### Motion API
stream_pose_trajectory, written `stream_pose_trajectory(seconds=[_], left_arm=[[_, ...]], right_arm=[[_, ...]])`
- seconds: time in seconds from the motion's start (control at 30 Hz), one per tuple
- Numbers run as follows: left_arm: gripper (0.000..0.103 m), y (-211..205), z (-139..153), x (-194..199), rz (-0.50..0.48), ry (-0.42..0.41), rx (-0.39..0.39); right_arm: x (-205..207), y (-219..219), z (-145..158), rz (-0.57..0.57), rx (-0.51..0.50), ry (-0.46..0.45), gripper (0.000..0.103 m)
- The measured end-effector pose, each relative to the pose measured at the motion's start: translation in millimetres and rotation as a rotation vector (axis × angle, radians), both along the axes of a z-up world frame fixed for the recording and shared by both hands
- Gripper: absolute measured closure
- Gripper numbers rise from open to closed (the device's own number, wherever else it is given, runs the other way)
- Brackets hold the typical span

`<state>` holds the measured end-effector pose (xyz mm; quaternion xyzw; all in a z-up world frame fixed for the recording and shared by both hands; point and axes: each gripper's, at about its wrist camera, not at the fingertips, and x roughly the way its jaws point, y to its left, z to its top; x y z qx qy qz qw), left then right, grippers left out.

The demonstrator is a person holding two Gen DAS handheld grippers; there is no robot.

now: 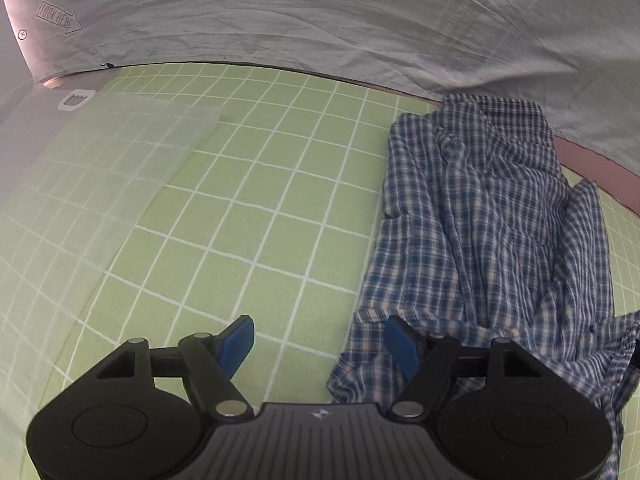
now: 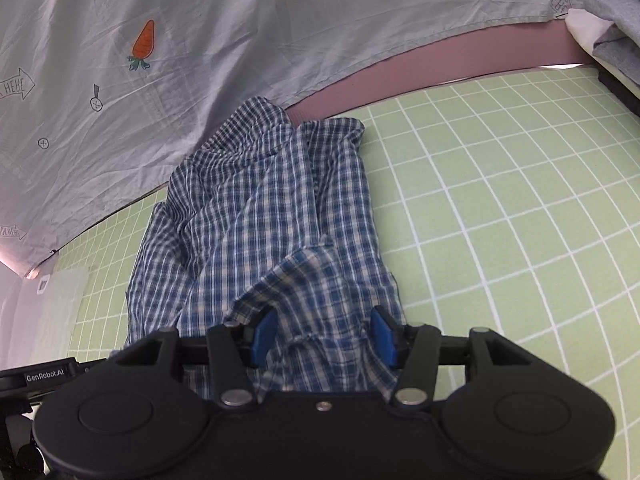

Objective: Fold clothes
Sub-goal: 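Lift the hem with both grippers and fold it toward the collar, then open both grippers and release the folded hem on the shirt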

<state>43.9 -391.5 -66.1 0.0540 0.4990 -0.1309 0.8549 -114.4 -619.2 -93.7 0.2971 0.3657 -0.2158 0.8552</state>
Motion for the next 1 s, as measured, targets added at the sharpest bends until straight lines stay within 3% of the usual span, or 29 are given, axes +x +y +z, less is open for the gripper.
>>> stream_pose_trajectory(seconds=[0.27,0.53,0.8,1.0], left_arm=[[0.028,37,17,-19,0.075,-0.019,-0.031],[0.023,49,22,-80,-0.023,0.013,-0.040],[0.022,39,8,-127,-0.152,0.070,-0.017],[0.020,25,6,-115,-0.162,0.050,-0.010]], right_arm=[[-46,8,8,-0.066,-0.006,0.006,0.046],[-106,40,6,-0.083,0.006,0.047,0.042],[-106,76,8,0.039,-0.020,0.065,0.036],[-81,80,8,0.112,-0.076,0.080,0.035]])
